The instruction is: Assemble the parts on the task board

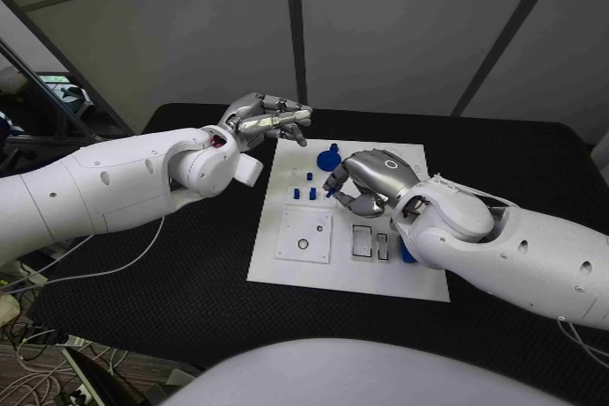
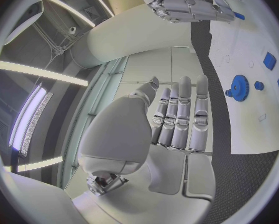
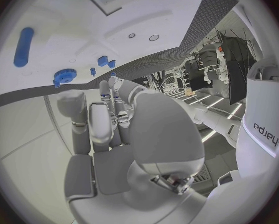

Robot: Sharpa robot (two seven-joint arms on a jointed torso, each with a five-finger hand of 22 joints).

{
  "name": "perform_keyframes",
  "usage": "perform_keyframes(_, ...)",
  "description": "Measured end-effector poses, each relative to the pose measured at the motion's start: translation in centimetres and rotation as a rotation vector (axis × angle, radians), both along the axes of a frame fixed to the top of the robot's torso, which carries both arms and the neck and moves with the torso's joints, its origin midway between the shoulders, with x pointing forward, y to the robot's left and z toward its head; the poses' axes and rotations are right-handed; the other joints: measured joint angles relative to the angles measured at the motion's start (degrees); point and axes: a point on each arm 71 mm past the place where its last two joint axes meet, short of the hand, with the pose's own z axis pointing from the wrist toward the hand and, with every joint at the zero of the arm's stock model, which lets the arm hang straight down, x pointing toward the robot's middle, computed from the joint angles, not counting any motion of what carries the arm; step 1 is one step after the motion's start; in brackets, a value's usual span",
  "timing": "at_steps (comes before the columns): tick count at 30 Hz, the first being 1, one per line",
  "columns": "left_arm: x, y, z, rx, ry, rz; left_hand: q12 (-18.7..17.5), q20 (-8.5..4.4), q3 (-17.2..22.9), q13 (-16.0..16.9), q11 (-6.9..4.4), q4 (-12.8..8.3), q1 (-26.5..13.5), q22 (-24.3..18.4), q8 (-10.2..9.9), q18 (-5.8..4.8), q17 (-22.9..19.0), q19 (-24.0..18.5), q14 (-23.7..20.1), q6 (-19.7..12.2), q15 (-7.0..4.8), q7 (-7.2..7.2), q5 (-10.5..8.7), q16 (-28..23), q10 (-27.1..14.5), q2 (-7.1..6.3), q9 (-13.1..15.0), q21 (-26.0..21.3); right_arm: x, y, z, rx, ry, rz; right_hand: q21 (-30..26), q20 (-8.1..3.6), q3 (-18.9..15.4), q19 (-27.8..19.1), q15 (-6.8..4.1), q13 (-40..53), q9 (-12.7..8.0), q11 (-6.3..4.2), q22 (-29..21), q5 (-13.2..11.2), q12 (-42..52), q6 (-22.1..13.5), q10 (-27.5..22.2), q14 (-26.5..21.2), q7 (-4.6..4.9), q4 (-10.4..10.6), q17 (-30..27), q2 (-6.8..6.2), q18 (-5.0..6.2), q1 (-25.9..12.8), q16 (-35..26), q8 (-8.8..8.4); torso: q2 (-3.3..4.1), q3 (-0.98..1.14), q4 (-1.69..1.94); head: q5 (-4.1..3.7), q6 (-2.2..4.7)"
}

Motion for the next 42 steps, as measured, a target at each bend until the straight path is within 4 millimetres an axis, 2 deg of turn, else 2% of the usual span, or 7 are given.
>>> perform_keyframes(5,0.1,0.1,0.0,-0.007,0.002,0.008,0.0,0.00,0.0,0.0,0.00,0.0,0.0,0.0,0.0,-0.01,0.0,0.0,0.0,0.0,0.00,0.00,0.00,0.0,0.0,0.00,0.0,0.0,-0.4,0.3,-1.1,-0.015,0.026,0.011,0.0,0.00,0.0,0.0,0.00,0.0,0.0,0.00,0.0,0.0,0.0,0.0,0.0,0.0,-0.01,0.0,0.0,0.00,0.00,0.0,0.0,-0.10,-0.03,-0.01,-0.07,0.42,-0.04)
perform_keyframes(17,0.1,0.0,0.0,-0.015,0.004,0.015,0.0,0.00,0.0,0.0,0.00,0.0,0.0,0.0,0.0,0.00,0.0,0.0,0.0,0.0,0.00,0.00,0.00,0.0,0.0,0.00,0.0,0.0,-1.0,0.7,-3.1,-0.053,0.071,0.028,0.0,0.00,0.0,0.0,0.00,0.0,0.0,0.00,0.0,0.0,0.0,-0.1,0.0,0.0,-0.05,0.0,0.0,0.00,0.00,0.0,0.0,-0.31,-0.03,-0.02,-0.09,0.41,-0.04)
perform_keyframes(42,0.2,-0.2,0.0,-0.019,0.005,0.014,0.0,0.21,0.0,0.0,-0.01,0.0,0.0,-0.1,0.0,0.00,0.0,0.2,0.0,0.0,0.00,0.00,0.00,0.0,0.0,0.00,0.0,0.0,-1.5,1.5,-3.9,-0.083,0.102,0.053,0.0,0.00,0.0,0.0,0.00,0.0,0.0,0.00,0.1,0.0,-0.2,0.1,0.0,0.0,0.07,0.0,0.0,0.00,0.00,0.0,0.0,-0.14,-0.01,0.02,-0.08,0.28,-0.04)
